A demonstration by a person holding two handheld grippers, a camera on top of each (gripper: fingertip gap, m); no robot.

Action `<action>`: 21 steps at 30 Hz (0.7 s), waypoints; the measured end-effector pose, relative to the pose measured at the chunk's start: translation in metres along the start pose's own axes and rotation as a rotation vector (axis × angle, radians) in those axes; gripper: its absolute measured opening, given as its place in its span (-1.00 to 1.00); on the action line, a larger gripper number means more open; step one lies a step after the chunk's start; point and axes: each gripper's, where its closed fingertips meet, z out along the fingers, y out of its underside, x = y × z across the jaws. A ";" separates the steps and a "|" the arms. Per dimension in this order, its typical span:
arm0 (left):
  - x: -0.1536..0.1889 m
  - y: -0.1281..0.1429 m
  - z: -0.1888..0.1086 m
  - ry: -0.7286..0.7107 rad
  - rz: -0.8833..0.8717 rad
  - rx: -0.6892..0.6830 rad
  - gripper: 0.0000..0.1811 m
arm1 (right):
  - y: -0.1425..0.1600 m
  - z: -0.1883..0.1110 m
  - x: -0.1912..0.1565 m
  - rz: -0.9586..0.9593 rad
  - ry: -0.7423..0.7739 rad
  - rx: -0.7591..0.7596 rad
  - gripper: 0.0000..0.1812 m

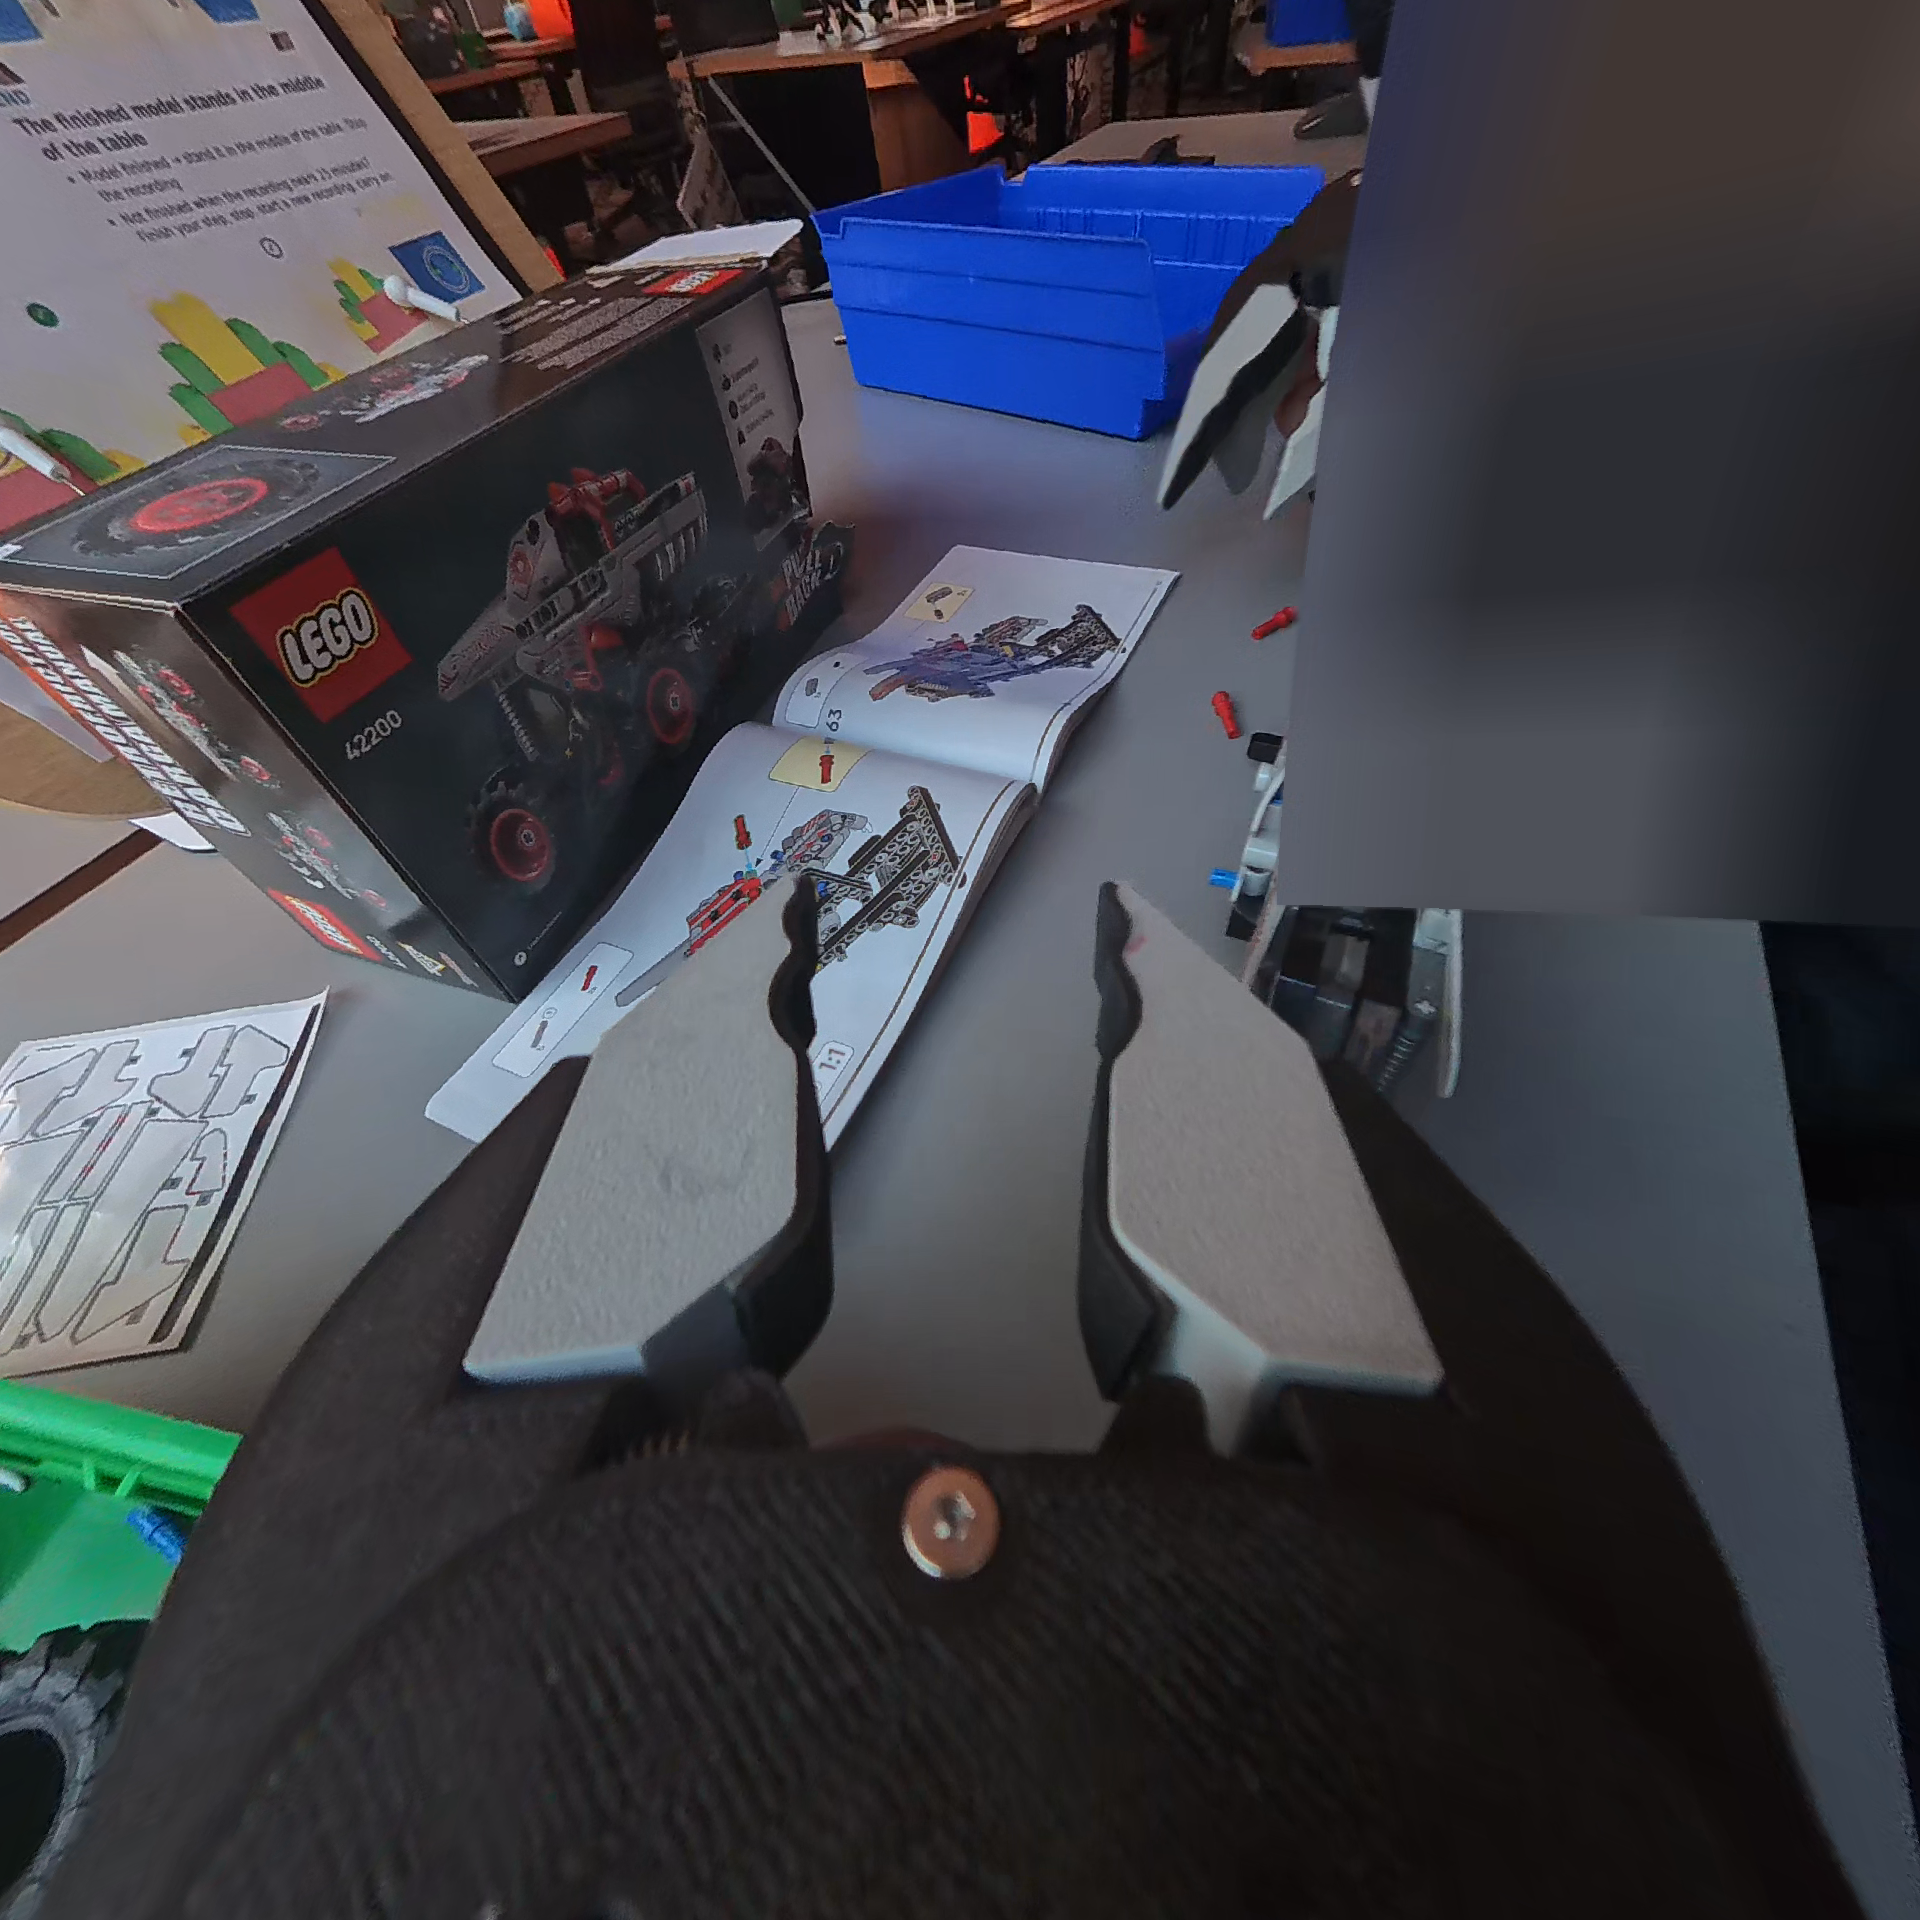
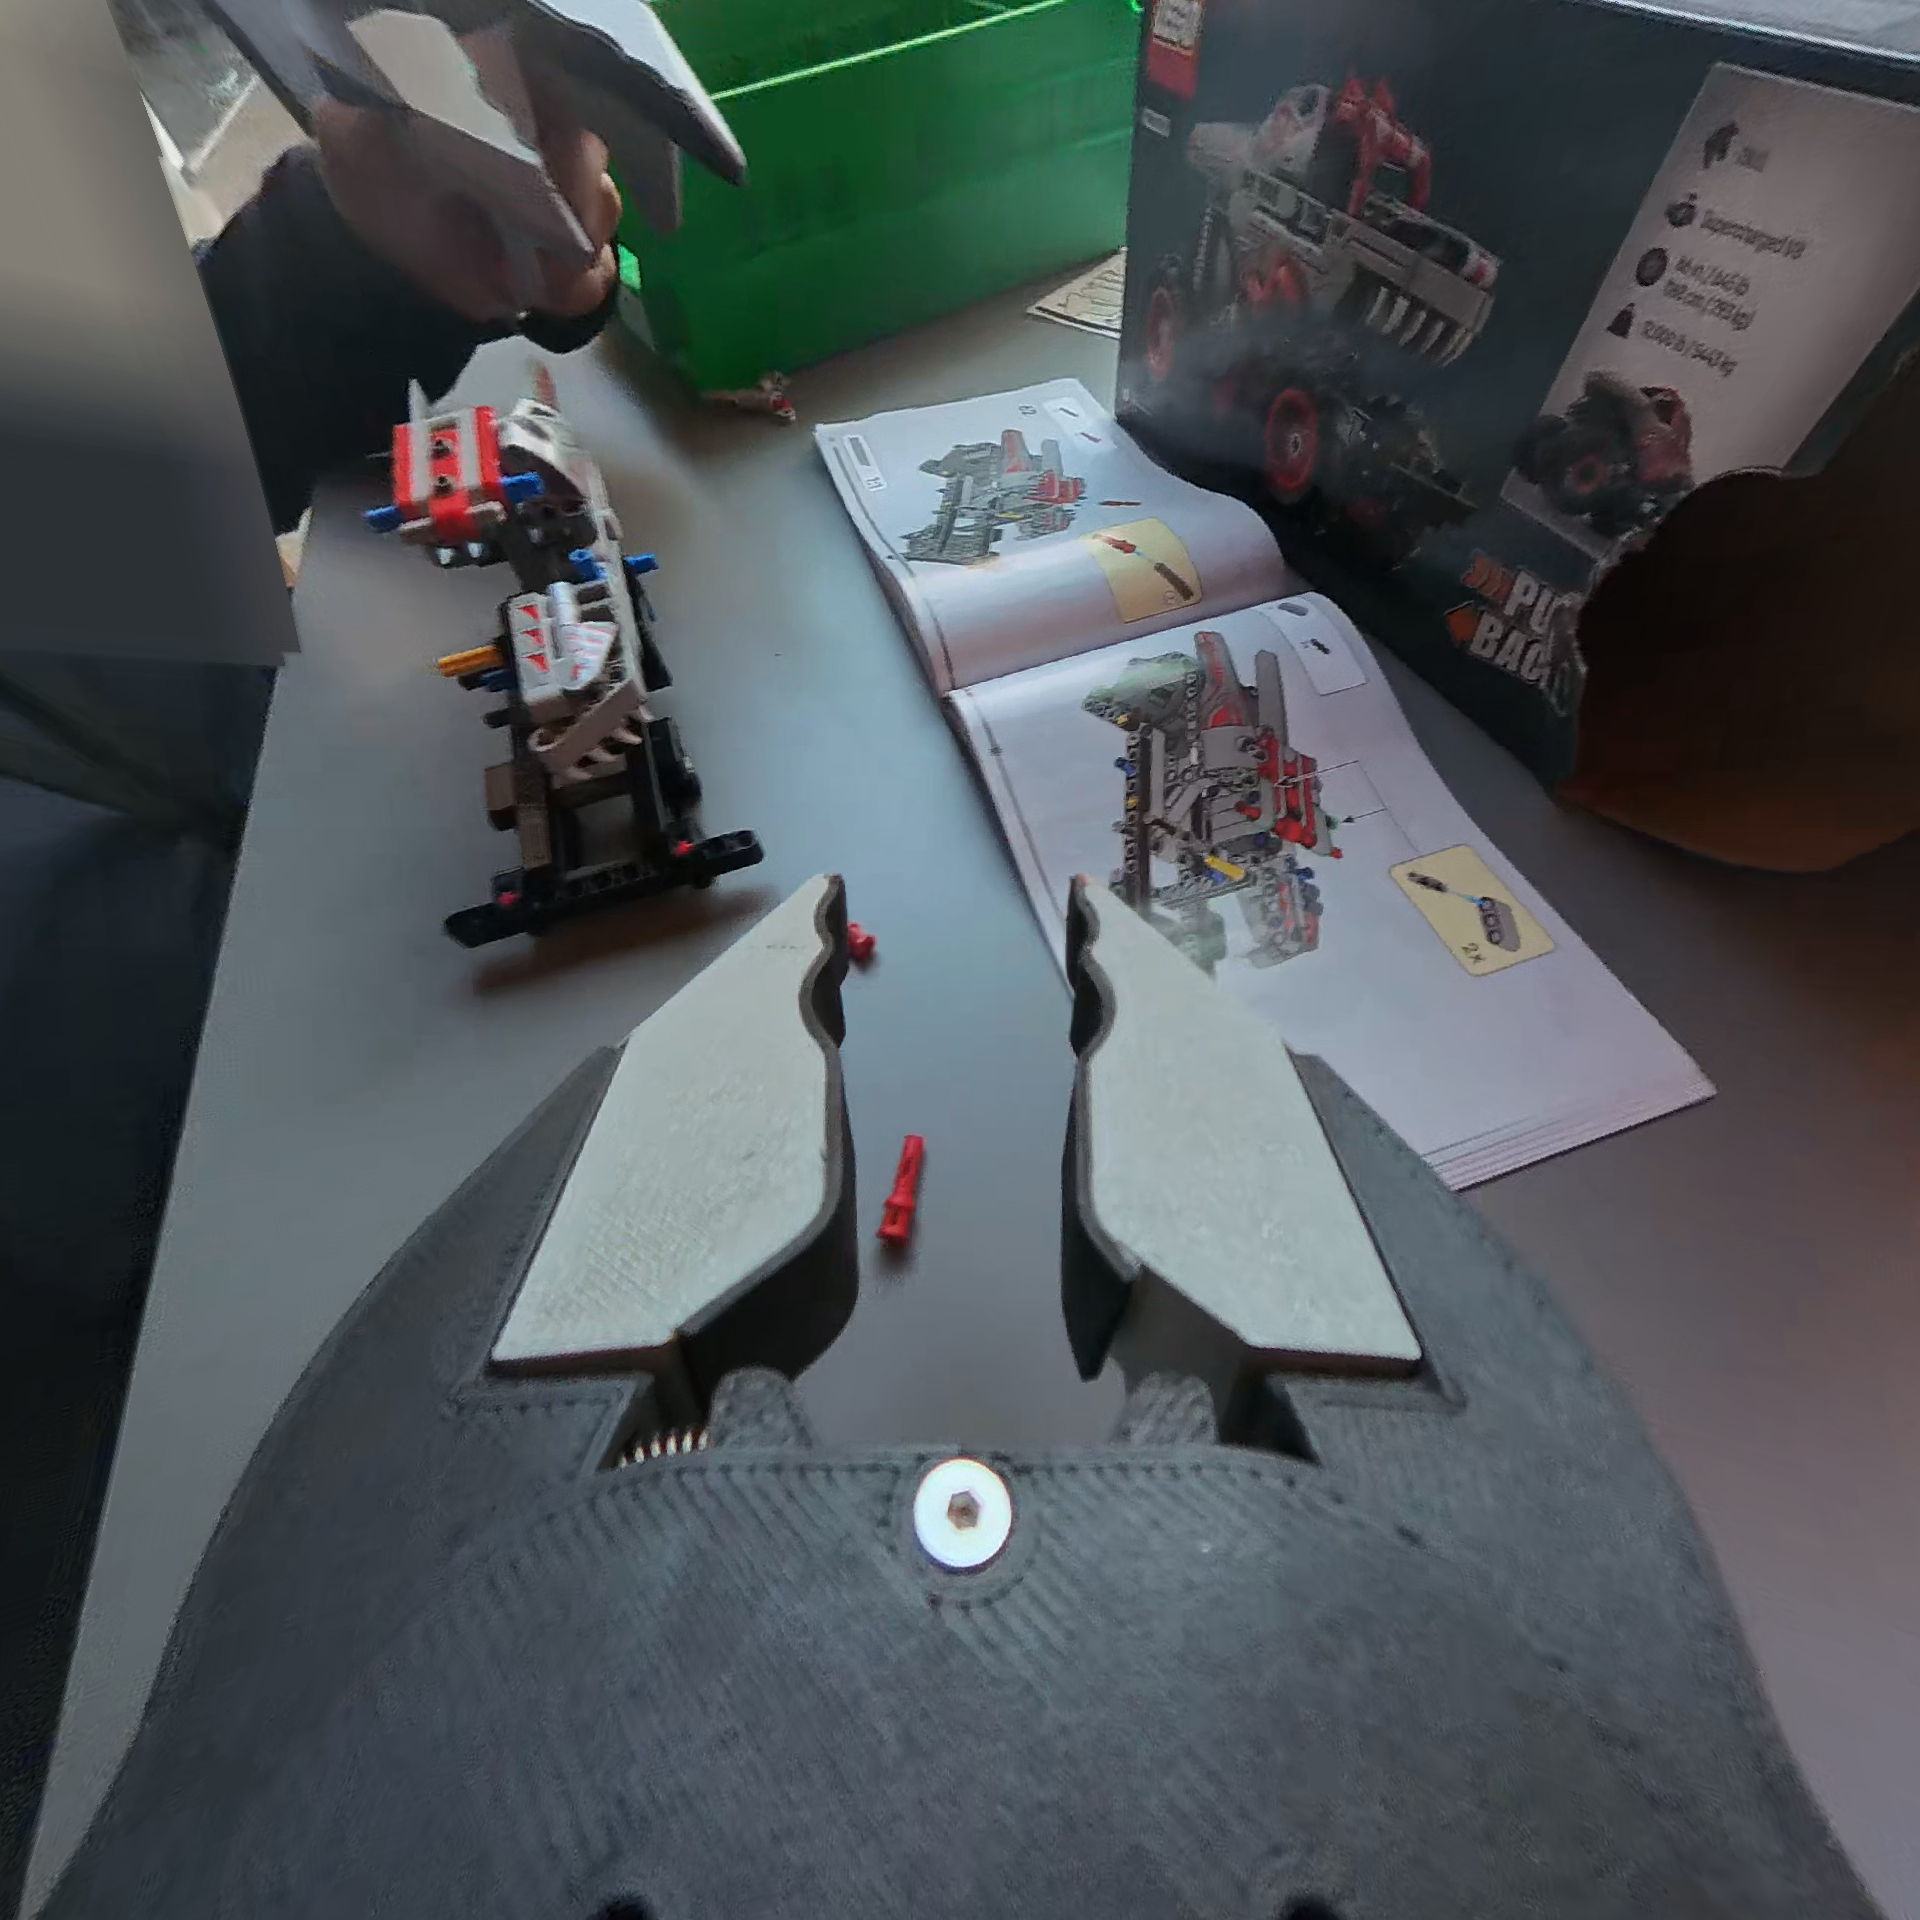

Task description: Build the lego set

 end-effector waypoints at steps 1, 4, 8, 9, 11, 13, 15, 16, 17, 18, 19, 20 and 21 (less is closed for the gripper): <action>-0.001 0.001 0.001 -0.006 0.001 -0.003 -0.45 | 0.001 -0.003 -0.005 -0.006 -0.002 -0.001 -0.59; -0.001 0.003 0.002 -0.012 -0.003 -0.010 -0.45 | 0.014 -0.006 -0.016 -0.046 0.028 -0.048 -0.72; -0.001 0.010 0.004 -0.016 -0.003 -0.046 -0.44 | 0.022 -0.007 -0.024 -0.064 0.073 -0.075 -0.83; -0.001 0.010 0.004 -0.016 -0.001 -0.048 -0.45 | 0.021 -0.005 -0.029 -0.066 0.059 -0.071 -0.83; 0.001 0.010 0.005 -0.011 -0.011 -0.043 -0.45 | 0.021 0.003 -0.037 -0.070 0.025 -0.095 -0.79; 0.002 0.008 0.004 -0.003 -0.030 -0.033 -0.45 | 0.029 0.013 -0.042 -0.086 0.027 -0.172 -0.79; 0.001 0.010 0.002 -0.013 -0.036 -0.036 -0.45 | 0.042 0.015 -0.035 -0.095 0.106 -0.274 -0.83; 0.000 0.012 0.001 -0.026 -0.034 -0.039 -0.44 | 0.050 0.012 -0.030 -0.097 0.150 -0.324 -0.83; -0.002 0.013 0.000 -0.036 -0.033 -0.041 -0.44 | 0.055 0.006 -0.027 -0.097 0.183 -0.348 -0.83; -0.002 0.015 -0.002 -0.041 -0.038 -0.043 -0.45 | 0.057 -0.002 -0.024 -0.091 0.217 -0.347 -0.84; -0.002 0.016 -0.004 -0.042 -0.048 -0.041 -0.45 | 0.059 -0.011 -0.020 -0.078 0.251 -0.341 -0.84; -0.001 0.017 -0.005 -0.039 -0.057 -0.035 -0.45 | 0.061 -0.020 -0.018 -0.060 0.276 -0.336 -0.84; 0.000 0.018 -0.007 -0.038 -0.066 -0.031 -0.46 | 0.064 -0.029 -0.017 -0.043 0.294 -0.330 -0.82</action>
